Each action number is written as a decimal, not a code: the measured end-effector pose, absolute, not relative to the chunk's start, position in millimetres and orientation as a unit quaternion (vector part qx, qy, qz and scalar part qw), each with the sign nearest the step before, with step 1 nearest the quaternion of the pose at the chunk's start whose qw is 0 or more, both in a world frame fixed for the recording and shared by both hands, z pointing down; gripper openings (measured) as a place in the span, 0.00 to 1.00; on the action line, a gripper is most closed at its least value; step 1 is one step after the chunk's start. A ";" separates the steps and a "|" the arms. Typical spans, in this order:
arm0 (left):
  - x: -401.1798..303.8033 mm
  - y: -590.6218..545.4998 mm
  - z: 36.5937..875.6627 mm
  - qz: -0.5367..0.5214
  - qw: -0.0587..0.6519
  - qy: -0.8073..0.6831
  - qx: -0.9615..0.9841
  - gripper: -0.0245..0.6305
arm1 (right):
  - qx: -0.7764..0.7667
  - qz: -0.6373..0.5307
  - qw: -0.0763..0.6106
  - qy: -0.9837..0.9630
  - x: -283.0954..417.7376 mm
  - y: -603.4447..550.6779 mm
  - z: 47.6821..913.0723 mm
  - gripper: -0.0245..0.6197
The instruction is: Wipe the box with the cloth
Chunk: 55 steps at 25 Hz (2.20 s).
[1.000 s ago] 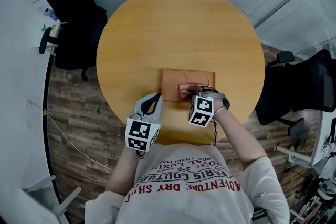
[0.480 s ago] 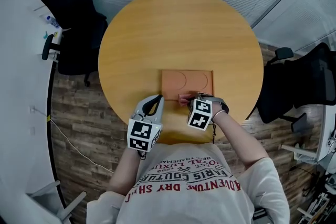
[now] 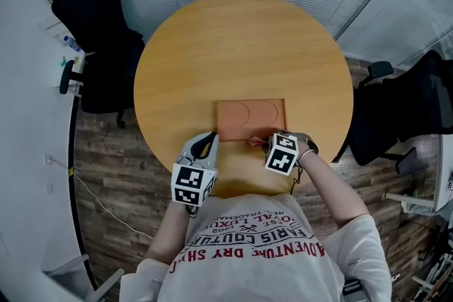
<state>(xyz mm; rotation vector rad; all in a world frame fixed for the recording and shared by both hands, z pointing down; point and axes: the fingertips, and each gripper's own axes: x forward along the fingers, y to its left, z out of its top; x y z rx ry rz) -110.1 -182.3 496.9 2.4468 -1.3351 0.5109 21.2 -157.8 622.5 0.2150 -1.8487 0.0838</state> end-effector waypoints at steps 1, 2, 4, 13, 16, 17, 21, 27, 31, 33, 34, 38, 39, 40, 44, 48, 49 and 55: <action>-108.0 -184.5 495.8 0.178 0.152 -0.464 0.854 0.05 | 0.103 0.033 0.592 -0.799 24.4 -164.8 616.1 0.08; -105.5 -186.6 494.7 0.178 0.150 -0.463 0.855 0.05 | 0.113 0.029 0.589 -0.800 28.0 -172.3 609.7 0.08; -100.6 -190.5 493.0 0.177 0.149 -0.460 0.857 0.05 | 0.137 0.011 0.584 -0.800 35.5 -190.2 597.3 0.08; -93.3 -198.2 497.8 0.182 0.156 -0.459 0.855 0.05 | 0.229 -0.168 0.596 -0.751 62.0 -273.1 575.2 0.08; -96.8 -197.8 500.3 0.184 0.159 -0.462 0.853 0.05 | 0.223 -0.178 0.602 -0.745 60.6 -279.1 589.6 0.08; -98.2 -198.3 501.4 0.186 0.160 -0.463 0.852 0.05 | 0.221 -0.174 0.604 -0.746 60.7 -281.0 596.8 0.08; -101.2 -201.0 502.5 0.189 0.161 -0.467 0.849 0.05 | 0.209 -0.154 0.603 -0.754 61.9 -284.5 621.7 0.08; -103.3 -201.8 503.9 0.191 0.163 -0.469 0.847 0.05 | 0.182 -0.154 0.615 -0.752 60.9 -273.5 639.4 0.08; -95.7 -201.9 495.4 0.185 0.153 -0.462 0.854 0.05 | 0.178 -0.144 0.619 -0.751 62.4 -269.1 639.3 0.08; -91.0 -201.4 491.0 0.182 0.148 -0.460 0.857 0.05 | 0.177 -0.132 0.620 -0.753 64.4 -264.6 639.4 0.08; -89.6 -201.5 489.4 0.181 0.146 -0.459 0.857 0.05 | 0.176 -0.127 0.620 -0.754 64.8 -262.4 639.5 0.08; -86.2 -201.1 483.4 0.181 0.140 -0.459 0.858 0.05 | 0.173 -0.114 0.616 -0.761 65.4 -255.8 638.4 0.08; -85.3 -200.2 480.8 0.180 0.137 -0.459 0.859 0.05 | 0.174 -0.108 0.614 -0.763 65.7 -254.2 637.9 0.08; -84.3 -199.4 477.4 0.178 0.133 -0.458 0.861 0.05 | 0.175 -0.101 0.611 -0.765 66.0 -252.5 637.6 0.08; -82.9 -197.0 464.9 0.169 0.115 -0.457 0.866 0.05 | 0.175 -0.082 0.608 -0.770 66.0 -243.2 637.4 0.08; -84.4 -190.5 458.9 0.164 0.110 -0.457 0.867 0.05 | 0.182 -0.085 0.609 -0.767 67.6 -235.3 637.5 0.08; -85.2 -189.2 458.1 0.162 0.109 -0.459 0.867 0.05 | 0.182 -0.085 0.611 -0.766 67.7 -232.9 637.0 0.08; -91.8 -179.8 456.4 0.155 0.111 -0.467 0.863 0.05 | 0.160 -0.082 0.619 -0.764 65.7 -206.9 635.8 0.08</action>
